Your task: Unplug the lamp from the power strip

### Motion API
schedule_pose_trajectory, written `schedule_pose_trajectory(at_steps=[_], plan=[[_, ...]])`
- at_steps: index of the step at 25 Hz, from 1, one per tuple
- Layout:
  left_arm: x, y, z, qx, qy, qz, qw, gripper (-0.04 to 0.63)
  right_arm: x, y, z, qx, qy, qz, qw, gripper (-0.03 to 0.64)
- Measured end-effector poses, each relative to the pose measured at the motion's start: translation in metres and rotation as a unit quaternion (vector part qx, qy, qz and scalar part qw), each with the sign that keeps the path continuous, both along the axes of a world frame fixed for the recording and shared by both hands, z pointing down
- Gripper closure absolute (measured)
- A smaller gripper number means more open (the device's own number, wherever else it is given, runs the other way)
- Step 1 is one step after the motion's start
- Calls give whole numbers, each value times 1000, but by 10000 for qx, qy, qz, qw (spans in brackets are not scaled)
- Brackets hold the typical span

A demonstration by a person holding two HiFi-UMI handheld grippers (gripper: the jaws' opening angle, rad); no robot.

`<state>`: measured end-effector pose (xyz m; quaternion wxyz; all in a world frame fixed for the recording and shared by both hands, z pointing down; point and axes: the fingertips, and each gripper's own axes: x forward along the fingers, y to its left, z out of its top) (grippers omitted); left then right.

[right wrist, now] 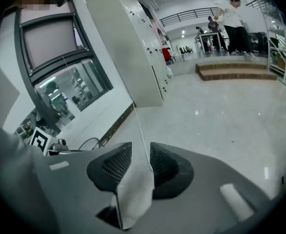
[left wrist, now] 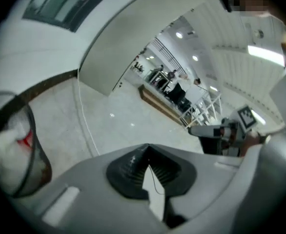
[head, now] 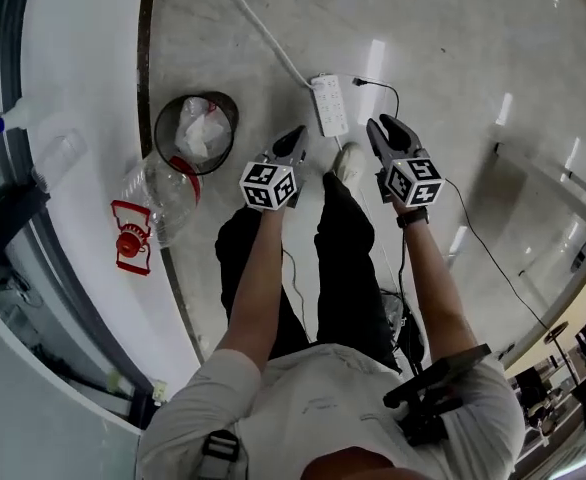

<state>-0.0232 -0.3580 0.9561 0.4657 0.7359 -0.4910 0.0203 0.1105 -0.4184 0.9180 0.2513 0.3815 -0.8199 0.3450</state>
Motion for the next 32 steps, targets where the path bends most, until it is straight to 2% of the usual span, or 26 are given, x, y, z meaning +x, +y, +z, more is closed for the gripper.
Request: schedule_pose_trajectory(at_steps=[2,4,7,13,16,20,25,32], plan=[[-9,-3,-49,185,-173,119,9996,600,-16,3,-53,196,-46,-147,9997,505],[-15,-14,-103,431,-181,118,9988,600,-28,8,-100,358,-67,-224,9991,517],[-15,-39,-187,969,-291,304,9944,600,-44,3,-165,612,-150,-148,9979,539],[-10,-39,-343,1803,-694,796,9779,597,-61,3,-295,1051,-172,12,9943,589],[-24,-36,-408,2231,-879,885,9668,597,-72,-2,-361,1470,-147,186,9889,604],[-45,-26,-475,2674,-1081,994,9523,597,-82,10,-447,2013,-204,532,9779,607],[-53,6,-544,3049,-1081,1284,9375,597,-88,68,-527,2241,-764,1105,9653,607],[-50,22,-629,3715,-1159,1028,9154,595,-89,110,-601,2880,-1008,1009,9469,607]])
